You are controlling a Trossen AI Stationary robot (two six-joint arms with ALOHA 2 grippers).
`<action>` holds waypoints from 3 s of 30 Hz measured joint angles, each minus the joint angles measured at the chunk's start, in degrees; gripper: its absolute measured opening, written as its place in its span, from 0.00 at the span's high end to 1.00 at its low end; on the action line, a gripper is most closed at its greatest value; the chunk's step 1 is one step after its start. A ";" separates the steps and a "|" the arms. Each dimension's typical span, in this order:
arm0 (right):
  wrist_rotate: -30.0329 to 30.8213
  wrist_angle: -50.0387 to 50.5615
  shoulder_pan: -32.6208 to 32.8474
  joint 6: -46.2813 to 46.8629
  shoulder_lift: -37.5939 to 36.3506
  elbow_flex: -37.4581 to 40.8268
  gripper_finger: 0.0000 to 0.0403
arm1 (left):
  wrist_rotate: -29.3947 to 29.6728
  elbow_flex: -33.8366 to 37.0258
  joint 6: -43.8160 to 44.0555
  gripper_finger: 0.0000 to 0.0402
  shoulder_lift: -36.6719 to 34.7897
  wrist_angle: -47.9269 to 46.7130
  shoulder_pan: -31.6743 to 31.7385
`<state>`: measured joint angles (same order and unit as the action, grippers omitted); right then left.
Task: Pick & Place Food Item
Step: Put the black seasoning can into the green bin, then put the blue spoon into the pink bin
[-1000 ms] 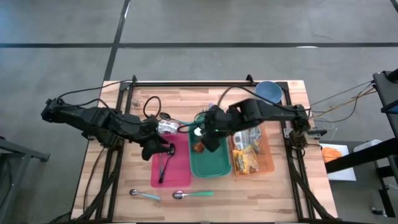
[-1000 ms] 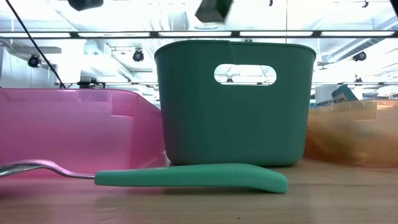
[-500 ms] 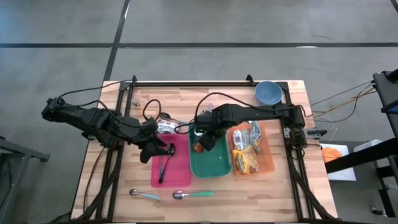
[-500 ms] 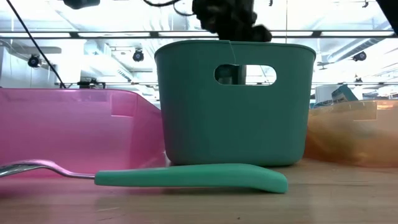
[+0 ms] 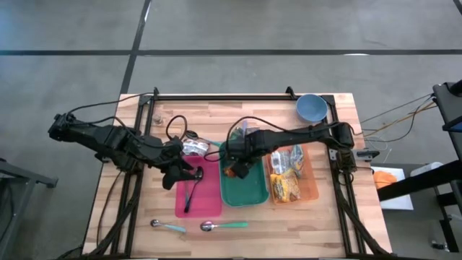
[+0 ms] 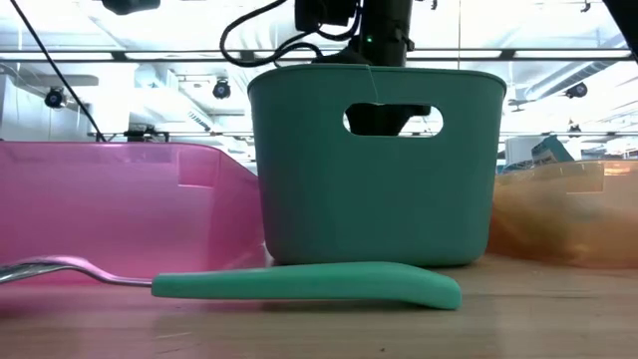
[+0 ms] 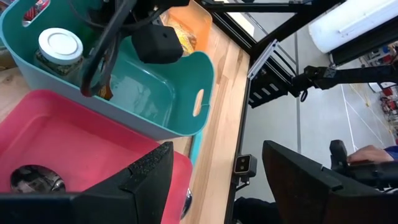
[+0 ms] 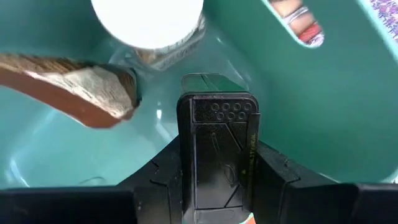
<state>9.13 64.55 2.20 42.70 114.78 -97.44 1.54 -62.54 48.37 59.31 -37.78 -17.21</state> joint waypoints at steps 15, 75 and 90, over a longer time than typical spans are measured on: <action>-0.17 -5.84 0.46 -9.70 0.00 4.34 0.71 | 0.42 0.00 -0.07 0.39 0.00 0.00 0.00; 11.87 12.47 13.66 1.43 0.07 -19.14 0.46 | 3.27 8.99 6.52 0.39 0.15 -4.01 3.34; 20.98 18.33 18.95 9.51 -0.02 -27.84 0.46 | 7.25 9.44 -20.13 0.39 10.76 -14.71 27.71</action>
<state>30.11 82.88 21.15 52.22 114.76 -125.28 8.79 -53.10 28.23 70.07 -52.49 10.49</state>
